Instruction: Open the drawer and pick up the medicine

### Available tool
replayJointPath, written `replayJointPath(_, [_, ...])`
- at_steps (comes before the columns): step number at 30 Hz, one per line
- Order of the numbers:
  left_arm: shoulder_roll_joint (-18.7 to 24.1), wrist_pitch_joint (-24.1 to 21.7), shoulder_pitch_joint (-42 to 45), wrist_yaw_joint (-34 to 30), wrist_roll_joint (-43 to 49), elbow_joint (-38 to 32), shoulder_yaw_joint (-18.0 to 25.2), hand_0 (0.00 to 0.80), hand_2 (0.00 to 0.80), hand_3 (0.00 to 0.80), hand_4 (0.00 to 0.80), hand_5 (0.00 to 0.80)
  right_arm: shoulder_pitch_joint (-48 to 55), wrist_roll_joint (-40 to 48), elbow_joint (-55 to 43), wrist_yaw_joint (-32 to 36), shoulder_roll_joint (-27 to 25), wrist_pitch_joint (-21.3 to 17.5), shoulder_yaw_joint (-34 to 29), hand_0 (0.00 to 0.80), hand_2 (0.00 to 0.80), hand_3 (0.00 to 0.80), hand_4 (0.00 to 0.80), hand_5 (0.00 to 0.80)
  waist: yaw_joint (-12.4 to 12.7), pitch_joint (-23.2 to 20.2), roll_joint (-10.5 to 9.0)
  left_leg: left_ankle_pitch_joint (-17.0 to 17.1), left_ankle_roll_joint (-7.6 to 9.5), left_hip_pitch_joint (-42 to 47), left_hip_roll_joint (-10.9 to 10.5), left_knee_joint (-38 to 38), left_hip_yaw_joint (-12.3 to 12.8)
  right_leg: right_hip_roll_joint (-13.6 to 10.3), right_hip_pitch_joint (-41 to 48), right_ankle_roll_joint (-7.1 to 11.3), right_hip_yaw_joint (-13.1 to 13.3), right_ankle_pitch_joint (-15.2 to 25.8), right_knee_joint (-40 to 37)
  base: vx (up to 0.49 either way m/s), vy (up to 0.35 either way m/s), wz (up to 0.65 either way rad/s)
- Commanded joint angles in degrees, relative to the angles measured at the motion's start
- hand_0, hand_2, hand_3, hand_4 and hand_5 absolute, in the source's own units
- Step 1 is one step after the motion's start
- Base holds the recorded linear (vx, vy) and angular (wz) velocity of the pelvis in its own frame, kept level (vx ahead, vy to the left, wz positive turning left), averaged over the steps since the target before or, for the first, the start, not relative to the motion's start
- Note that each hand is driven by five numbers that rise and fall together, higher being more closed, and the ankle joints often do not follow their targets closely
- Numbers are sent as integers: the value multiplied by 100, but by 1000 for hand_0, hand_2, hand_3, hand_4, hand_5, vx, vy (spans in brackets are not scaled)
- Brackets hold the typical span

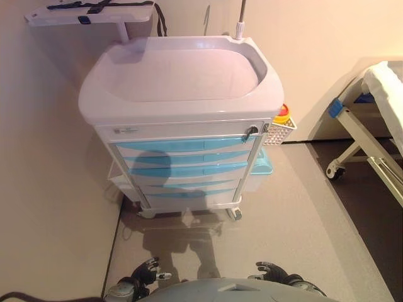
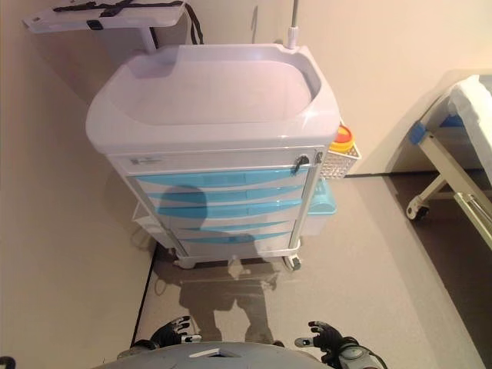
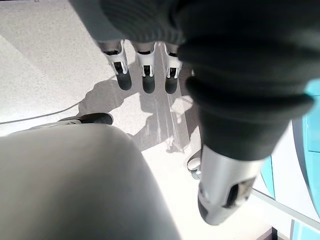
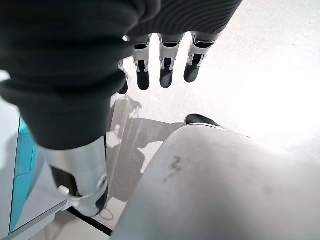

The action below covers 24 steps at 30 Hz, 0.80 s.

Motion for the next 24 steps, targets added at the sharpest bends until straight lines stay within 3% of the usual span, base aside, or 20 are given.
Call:
replayJointPath(1, [-207, 9, -372, -203, -198, 231, 115, 0, 0, 0, 0, 0, -190, 49, 21, -43, 57, -130, 26, 0, 0, 0, 0, 0, 58, 52, -56, -229, 2, -86, -169, 20, 108, -151, 110, 410, -248, -59, 192, 0, 0, 0])
replayJointPath(24, [-209, -143, -311, 40, 106, 338, 186, 0, 0, 0, 0, 0, -152, -310, 137, 79, 96, -109, 160, 0, 0, 0, 0, 0, 70, 110, -97, -273, 30, -169, -218, 164, 127, -160, 34, 396, -204, -79, 274, 27, 3, 0])
